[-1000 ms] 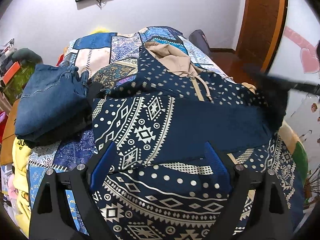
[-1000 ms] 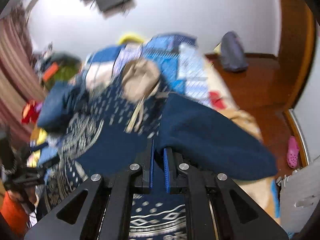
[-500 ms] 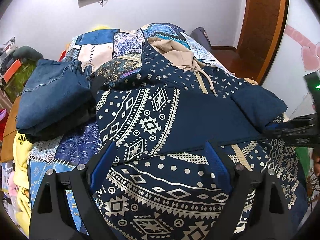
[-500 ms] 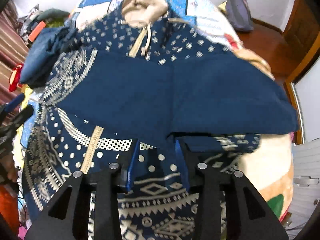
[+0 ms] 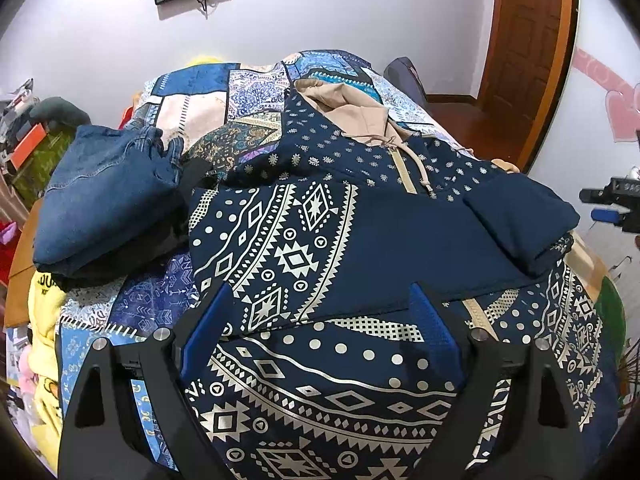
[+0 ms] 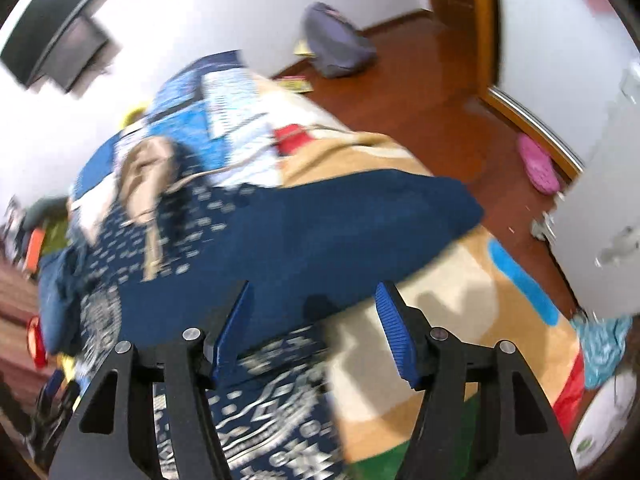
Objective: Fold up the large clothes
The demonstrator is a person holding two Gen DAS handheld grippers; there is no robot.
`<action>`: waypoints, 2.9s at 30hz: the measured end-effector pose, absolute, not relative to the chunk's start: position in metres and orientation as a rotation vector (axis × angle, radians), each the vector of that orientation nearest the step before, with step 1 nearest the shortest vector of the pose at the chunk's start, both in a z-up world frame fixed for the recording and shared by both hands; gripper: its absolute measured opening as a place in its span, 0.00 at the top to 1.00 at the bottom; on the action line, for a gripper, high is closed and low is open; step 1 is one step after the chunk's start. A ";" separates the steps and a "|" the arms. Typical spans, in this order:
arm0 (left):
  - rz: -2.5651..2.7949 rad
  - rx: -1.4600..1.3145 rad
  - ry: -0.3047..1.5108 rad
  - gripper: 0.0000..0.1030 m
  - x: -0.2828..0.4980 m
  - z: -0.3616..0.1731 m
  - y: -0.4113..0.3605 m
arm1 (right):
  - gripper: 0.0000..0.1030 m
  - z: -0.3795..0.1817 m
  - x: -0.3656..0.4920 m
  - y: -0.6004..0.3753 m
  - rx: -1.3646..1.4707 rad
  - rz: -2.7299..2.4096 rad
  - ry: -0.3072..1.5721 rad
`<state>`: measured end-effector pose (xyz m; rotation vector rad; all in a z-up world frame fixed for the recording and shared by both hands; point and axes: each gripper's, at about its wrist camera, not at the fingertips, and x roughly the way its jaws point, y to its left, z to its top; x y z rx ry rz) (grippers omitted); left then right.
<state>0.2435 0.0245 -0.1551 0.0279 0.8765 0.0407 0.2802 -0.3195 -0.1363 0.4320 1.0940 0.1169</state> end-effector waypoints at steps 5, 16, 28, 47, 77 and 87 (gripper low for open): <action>0.055 0.031 0.874 0.14 0.246 -0.156 0.027 | 0.42 -0.180 0.298 -0.333 0.611 0.109 1.194; 0.063 0.021 0.866 0.14 0.251 -0.153 0.033 | 0.92 -0.189 0.329 -0.324 0.618 0.067 1.126; 0.077 0.007 0.816 0.14 0.238 -0.138 0.053 | 0.94 -0.051 0.302 -0.201 0.282 0.396 0.877; 0.117 -0.101 0.794 0.14 0.200 -0.135 0.123 | 0.92 -0.155 0.244 0.009 -0.111 0.717 1.331; -0.095 0.264 1.080 0.14 0.283 -0.207 -0.010 | 0.50 -0.085 0.252 -0.248 0.024 0.287 0.979; 0.099 0.169 0.905 0.20 0.279 -0.178 0.032 | 0.50 -0.146 0.270 -0.264 0.140 0.264 1.116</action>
